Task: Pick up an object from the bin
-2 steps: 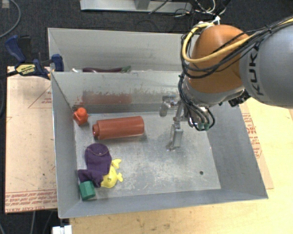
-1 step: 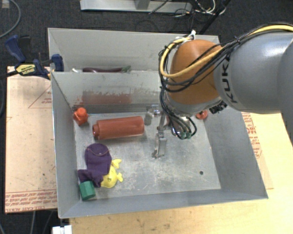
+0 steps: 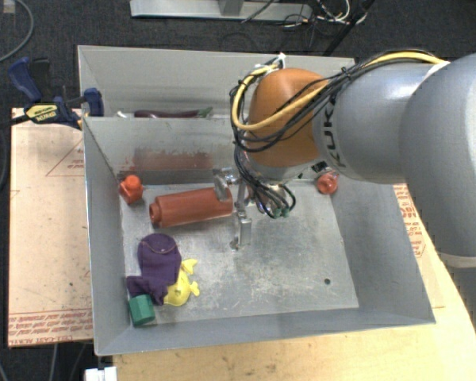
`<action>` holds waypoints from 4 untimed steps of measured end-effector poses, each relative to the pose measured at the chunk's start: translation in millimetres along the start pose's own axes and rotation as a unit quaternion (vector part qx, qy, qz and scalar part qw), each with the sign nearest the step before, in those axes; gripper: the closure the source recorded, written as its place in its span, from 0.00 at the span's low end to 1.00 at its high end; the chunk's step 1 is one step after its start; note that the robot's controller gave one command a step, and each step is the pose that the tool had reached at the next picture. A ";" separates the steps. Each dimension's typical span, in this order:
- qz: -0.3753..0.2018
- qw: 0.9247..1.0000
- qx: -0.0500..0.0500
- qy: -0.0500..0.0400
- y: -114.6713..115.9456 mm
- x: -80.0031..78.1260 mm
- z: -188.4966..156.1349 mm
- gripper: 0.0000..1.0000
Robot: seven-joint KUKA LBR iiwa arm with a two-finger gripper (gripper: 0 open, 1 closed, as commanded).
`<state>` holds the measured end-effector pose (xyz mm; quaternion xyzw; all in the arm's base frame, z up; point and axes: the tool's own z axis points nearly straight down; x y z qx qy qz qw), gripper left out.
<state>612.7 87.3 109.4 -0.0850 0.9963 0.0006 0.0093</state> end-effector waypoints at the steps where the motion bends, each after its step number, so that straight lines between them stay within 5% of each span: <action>1: -0.040 0.999 0.003 -0.005 32.1 -21.4 23.5 0.00; 2: -0.074 0.997 0.000 -0.002 37.3 -36.9 22.4 1.00; 3: -0.074 0.997 0.000 -0.002 37.8 -36.7 22.5 1.00; 4: -0.069 0.998 0.000 -0.004 17.7 -37.3 -94.0 1.00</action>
Offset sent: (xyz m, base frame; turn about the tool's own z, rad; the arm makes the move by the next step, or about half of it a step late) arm 0.0296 0.0433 -0.0219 -0.1513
